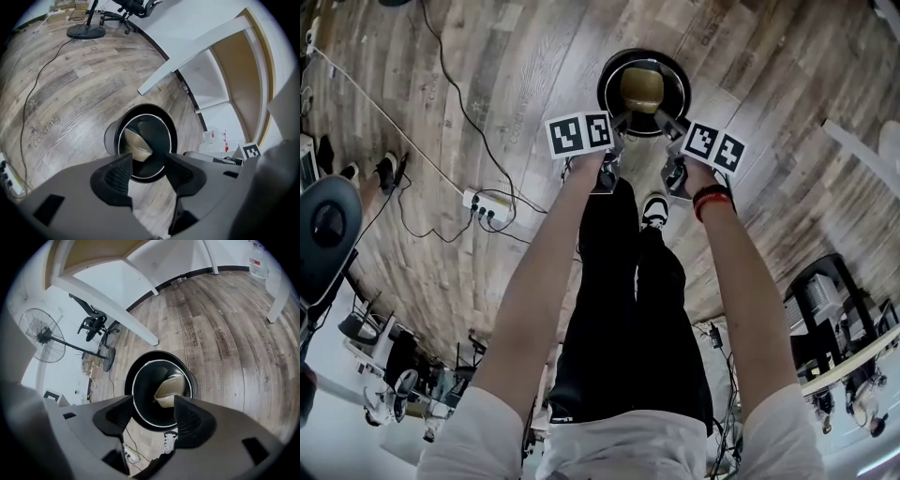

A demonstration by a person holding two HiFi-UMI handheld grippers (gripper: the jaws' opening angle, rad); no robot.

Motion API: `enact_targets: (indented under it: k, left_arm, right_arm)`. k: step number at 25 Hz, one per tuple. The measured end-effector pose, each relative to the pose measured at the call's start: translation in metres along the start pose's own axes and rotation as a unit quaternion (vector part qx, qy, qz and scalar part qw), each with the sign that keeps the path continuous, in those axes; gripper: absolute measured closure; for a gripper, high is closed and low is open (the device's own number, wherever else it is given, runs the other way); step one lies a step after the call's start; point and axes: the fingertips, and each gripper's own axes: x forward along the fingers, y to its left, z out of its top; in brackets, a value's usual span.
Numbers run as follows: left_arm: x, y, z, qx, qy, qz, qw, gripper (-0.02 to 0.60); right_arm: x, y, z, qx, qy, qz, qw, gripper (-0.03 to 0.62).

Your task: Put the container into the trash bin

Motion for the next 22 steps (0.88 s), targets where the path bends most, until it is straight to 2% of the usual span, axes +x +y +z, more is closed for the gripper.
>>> enact_targets:
  k: [5,8,14,18,20,22]
  left_arm:
    - [-0.014,-0.012,0.000,0.007,-0.005,0.000,1.0000,0.377]
    - [-0.027,-0.022,0.001,0.016,-0.012,0.000,0.9998,0.376]
    - [-0.063,-0.053,-0.007,0.051,-0.028,0.012,0.9982,0.368]
    - [-0.098,-0.072,-0.026,0.041,-0.028,0.016,0.9987,0.367]
    - [-0.118,-0.085,-0.033,0.058,-0.030,0.024,0.9975,0.367]
    - [-0.138,-0.100,-0.032,0.097,-0.041,0.038,0.9937,0.367]
  right_arm:
    - [-0.017,0.006,0.000,-0.004,0.000,0.005,1.000,0.326]
    - [-0.030,0.016,-0.004,-0.026,0.007,0.006,1.000,0.326]
    - [-0.074,0.029,-0.015,-0.054,0.015,0.002,0.998,0.326]
    - [-0.116,0.036,-0.030,-0.064,0.022,-0.008,0.998,0.326]
    - [-0.138,0.041,-0.032,-0.059,0.018,-0.010,0.998,0.326]
    - [-0.160,0.052,-0.029,-0.053,0.006,-0.006,0.999,0.326]
